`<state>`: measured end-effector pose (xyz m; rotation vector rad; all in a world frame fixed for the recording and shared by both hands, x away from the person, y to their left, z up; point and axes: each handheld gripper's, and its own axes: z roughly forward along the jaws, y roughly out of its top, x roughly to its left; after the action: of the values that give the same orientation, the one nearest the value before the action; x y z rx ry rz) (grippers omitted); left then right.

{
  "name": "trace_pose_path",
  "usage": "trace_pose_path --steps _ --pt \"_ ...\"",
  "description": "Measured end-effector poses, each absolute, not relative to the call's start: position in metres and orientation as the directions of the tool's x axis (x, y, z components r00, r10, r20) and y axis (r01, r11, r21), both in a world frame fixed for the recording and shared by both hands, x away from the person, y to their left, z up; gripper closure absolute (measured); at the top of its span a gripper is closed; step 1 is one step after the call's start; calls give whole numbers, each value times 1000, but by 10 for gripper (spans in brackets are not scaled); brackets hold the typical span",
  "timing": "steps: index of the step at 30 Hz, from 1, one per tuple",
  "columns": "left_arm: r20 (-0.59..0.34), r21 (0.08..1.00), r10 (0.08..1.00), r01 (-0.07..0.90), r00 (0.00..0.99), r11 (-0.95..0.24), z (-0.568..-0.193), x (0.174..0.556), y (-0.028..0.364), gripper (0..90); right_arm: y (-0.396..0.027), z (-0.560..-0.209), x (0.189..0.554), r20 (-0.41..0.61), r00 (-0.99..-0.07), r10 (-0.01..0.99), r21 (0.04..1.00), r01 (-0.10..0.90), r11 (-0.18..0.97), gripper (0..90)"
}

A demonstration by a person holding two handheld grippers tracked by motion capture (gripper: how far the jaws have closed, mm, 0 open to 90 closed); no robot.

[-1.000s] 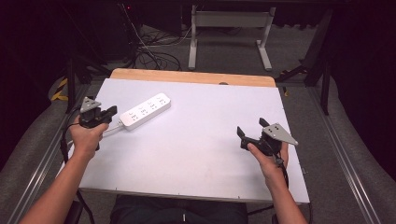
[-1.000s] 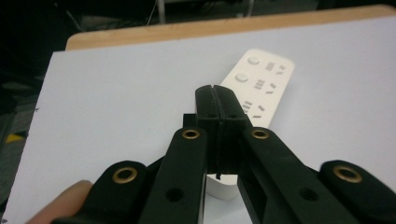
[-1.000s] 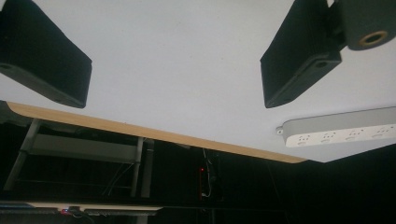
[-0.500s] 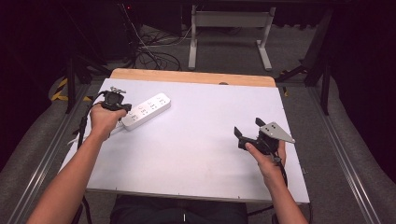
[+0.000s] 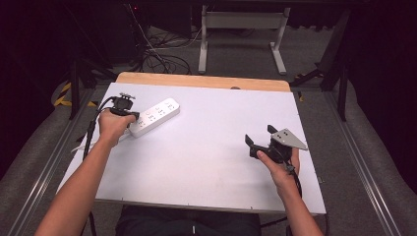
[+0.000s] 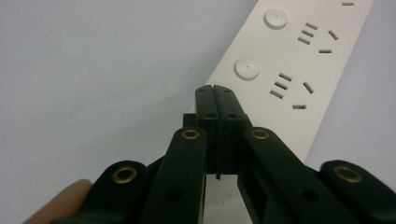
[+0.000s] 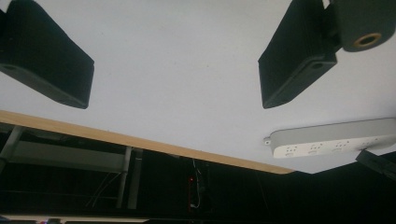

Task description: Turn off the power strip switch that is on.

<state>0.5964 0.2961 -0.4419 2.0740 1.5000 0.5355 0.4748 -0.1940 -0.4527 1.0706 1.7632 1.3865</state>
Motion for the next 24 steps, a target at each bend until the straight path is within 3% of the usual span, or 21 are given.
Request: trace_pose_path --steps 20,24 --pt "-19 635 957 743 290 -212 -448 593 302 900 -192 -452 474 -6 -455 890 972 206 111 112" --pt "9 634 957 738 290 -229 -449 592 299 900 -190 -451 474 -14 -454 891 971 205 120 112"
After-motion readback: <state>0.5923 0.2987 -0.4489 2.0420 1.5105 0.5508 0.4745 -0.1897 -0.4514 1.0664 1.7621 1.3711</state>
